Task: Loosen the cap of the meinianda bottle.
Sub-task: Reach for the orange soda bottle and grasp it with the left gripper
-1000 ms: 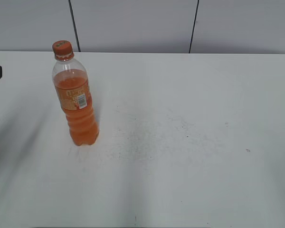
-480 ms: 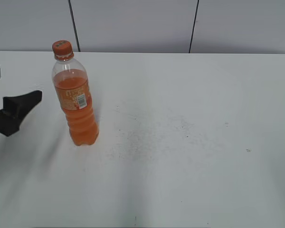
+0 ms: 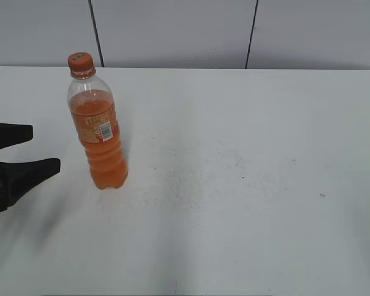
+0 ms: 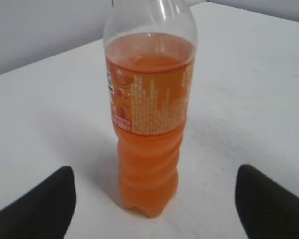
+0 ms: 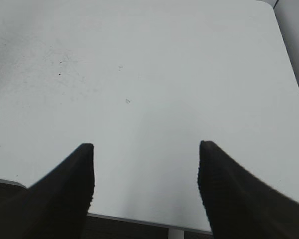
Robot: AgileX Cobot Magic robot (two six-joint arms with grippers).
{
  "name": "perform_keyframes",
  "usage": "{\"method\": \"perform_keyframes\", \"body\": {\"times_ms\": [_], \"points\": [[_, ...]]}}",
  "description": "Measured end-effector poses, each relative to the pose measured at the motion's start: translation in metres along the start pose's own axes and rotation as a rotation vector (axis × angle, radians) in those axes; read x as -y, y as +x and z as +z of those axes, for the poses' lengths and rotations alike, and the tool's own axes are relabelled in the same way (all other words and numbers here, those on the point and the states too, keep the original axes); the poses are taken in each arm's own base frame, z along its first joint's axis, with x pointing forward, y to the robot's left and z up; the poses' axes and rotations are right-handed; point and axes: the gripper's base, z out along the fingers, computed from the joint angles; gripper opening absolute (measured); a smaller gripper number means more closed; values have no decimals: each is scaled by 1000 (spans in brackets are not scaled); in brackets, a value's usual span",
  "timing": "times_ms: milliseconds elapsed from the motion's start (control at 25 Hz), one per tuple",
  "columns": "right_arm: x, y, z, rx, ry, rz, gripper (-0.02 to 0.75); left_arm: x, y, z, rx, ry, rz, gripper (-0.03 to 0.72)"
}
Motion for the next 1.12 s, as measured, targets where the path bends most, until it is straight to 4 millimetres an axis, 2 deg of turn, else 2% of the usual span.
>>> {"method": "perform_keyframes", "body": {"times_ms": [160,480,760,1120], "points": [[0,0,0,0,0,0,492,-19,3,3,-15,109,-23,589],[0,0,0,0,0,0,492,-52,15,28,-17,222,-36,588],[0,0,0,0,0,0,492,-56,24,56,-37,312,-28,587],[0,0,0,0,0,0,492,-65,23,88,-31,373,6,587]]}}
